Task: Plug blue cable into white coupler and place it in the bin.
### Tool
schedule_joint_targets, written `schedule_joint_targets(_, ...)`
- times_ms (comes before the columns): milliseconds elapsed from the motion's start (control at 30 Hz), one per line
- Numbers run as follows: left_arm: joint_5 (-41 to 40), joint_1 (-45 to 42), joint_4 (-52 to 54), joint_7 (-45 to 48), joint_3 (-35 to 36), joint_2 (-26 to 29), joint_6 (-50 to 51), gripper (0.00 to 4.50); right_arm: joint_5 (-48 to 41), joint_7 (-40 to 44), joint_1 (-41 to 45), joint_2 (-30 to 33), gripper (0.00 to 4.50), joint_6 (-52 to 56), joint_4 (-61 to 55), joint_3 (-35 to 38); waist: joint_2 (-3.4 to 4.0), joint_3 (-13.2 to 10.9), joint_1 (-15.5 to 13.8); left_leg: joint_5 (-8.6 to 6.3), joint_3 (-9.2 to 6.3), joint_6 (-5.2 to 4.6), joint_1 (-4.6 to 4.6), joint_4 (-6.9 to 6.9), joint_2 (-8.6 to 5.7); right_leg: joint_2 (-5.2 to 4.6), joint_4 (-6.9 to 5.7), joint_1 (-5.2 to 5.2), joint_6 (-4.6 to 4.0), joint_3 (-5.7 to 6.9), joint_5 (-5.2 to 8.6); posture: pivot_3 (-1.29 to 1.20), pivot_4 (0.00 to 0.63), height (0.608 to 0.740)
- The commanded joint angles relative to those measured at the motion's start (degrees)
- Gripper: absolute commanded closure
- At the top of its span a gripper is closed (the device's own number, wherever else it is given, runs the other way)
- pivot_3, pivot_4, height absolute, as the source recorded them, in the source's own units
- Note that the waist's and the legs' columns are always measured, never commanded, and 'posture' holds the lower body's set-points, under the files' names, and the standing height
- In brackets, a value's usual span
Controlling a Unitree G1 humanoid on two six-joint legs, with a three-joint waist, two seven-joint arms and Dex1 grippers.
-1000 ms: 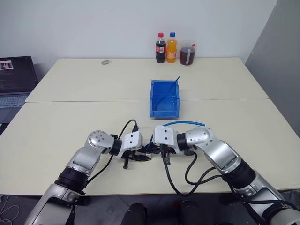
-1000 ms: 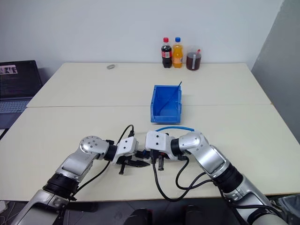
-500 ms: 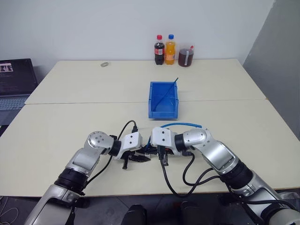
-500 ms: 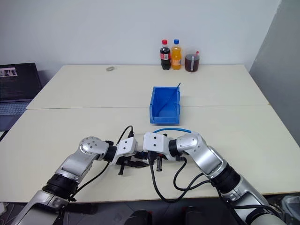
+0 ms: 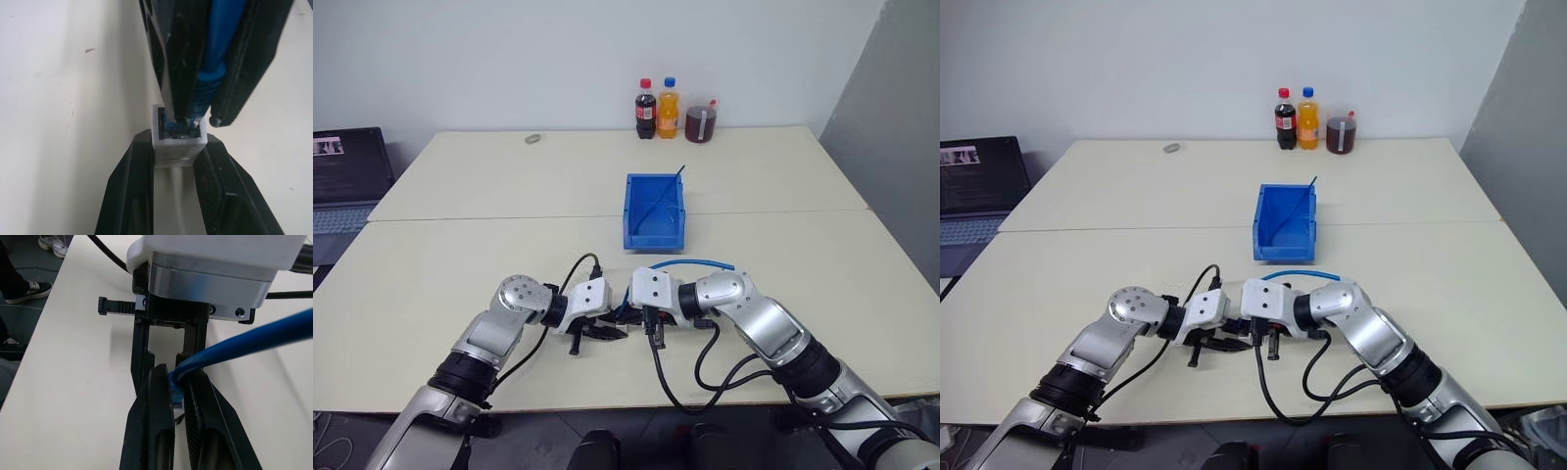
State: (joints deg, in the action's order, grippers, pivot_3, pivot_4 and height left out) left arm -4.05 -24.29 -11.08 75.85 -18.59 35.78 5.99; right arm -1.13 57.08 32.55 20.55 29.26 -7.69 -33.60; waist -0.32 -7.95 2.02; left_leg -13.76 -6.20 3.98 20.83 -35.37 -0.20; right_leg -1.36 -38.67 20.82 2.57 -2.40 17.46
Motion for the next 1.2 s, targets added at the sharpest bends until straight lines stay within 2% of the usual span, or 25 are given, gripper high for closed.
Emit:
schedule_joint_targets(33,0.38,0.88,-0.07,1.03,-1.78,-0.36,0.30,3.70,3.12,3.22,-5.05,3.03,4.49,3.49,8.01,-7.76,-0.05,0.12,0.00,0.00,0.00,0.00,-0.03,0.09,0.00,0.00,0.04,-0.01,0.00,0.00,0.00,0.00,0.150,0.740)
schedule_joint_targets(167,0.31,0.91,0.03,0.83,-1.69,-0.39,0.38,3.70,2.30,2.25,-5.13,2.06,4.49,3.73,7.62,-6.38,-0.05,0.33,-0.01,0.00,-0.01,0.00,-0.06,0.29,0.00,0.00,0.13,-0.02,-0.04,0.02,0.03,0.00,0.150,0.740)
schedule_joint_targets(400,-0.15,1.35,-0.37,-0.96,-0.47,-1.01,0.50,3.70,-0.64,-0.06,-4.97,2.05,4.49,4.26,2.29,0.85,-0.08,0.24,-0.16,0.00,-0.02,0.00,-0.04,0.31,0.00,-0.01,0.14,0.00,-0.04,0.03,0.05,0.00,0.150,0.740)
schedule_joint_targets(433,-0.04,1.36,-0.60,-1.33,-0.22,-1.06,0.17,3.00,-0.92,-0.12,-5.05,2.32,4.49,4.27,1.48,1.43,-0.09,0.19,-0.26,0.00,-0.02,0.00,-0.03,0.31,0.00,-0.02,0.14,0.01,-0.04,0.03,0.05,0.00,0.150,0.740)
schedule_joint_targets(467,-0.01,1.40,-0.76,-1.50,0.02,-1.02,0.30,2.93,-1.18,-0.26,-5.17,2.60,4.49,4.39,0.52,1.98,-0.12,0.13,-0.31,0.00,-0.03,0.00,0.00,0.31,-0.02,-0.03,0.15,0.02,-0.04,0.05,0.05,0.00,0.150,0.740)
schedule_joint_targets(600,-0.59,1.73,-0.94,-2.03,1.08,-0.92,0.65,2.01,-2.50,-0.75,-5.90,3.39,4.49,5.78,-3.02,3.60,-0.21,-0.11,-0.28,0.00,-0.05,0.00,0.02,0.31,-0.01,-0.04,0.17,0.04,-0.03,0.07,0.05,0.00,0.150,0.740)
schedule_joint_targets(767,-2.89,2.40,0.09,-2.42,2.90,-0.87,0.64,1.15,-4.92,-1.61,-6.60,3.55,4.49,8.43,-7.27,6.38,-0.23,-0.57,-0.21,0.00,-0.06,0.00,0.05,0.33,0.02,-0.03,0.12,0.11,-0.03,0.07,0.05,0.00,0.150,0.740)
schedule_joint_targets(933,-6.92,3.05,2.58,-3.37,6.06,-1.07,2.67,0.06,-8.11,-3.57,-6.03,3.11,4.49,11.43,-10.25,10.72,-0.46,-1.22,-0.21,0.01,-0.07,0.01,0.31,0.33,0.04,-0.02,0.06,0.39,-0.04,0.07,0.04,0.00,0.150,0.740)
schedule_joint_targets(1100,-13.12,4.78,8.46,-6.12,11.79,-0.22,9.83,0.00,-13.89,-8.66,-4.12,-0.01,4.49,18.06,-14.97,19.09,-0.76,-1.49,-0.18,0.02,-0.11,0.03,1.30,0.22,0.01,-0.04,-0.19,1.36,-0.25,0.07,-0.10,0.00,0.150,0.740)
schedule_joint_targets(1200,-16.89,4.61,11.24,-10.51,17.56,-0.31,14.17,0.00,-19.14,-12.00,0.13,-1.89,4.49,23.52,-15.88,27.59,-0.75,-1.87,-0.15,0.03,-0.21,0.03,1.55,0.19,0.01,-0.06,-0.22,1.53,-0.36,0.15,-0.16,0.00,0.150,0.740)
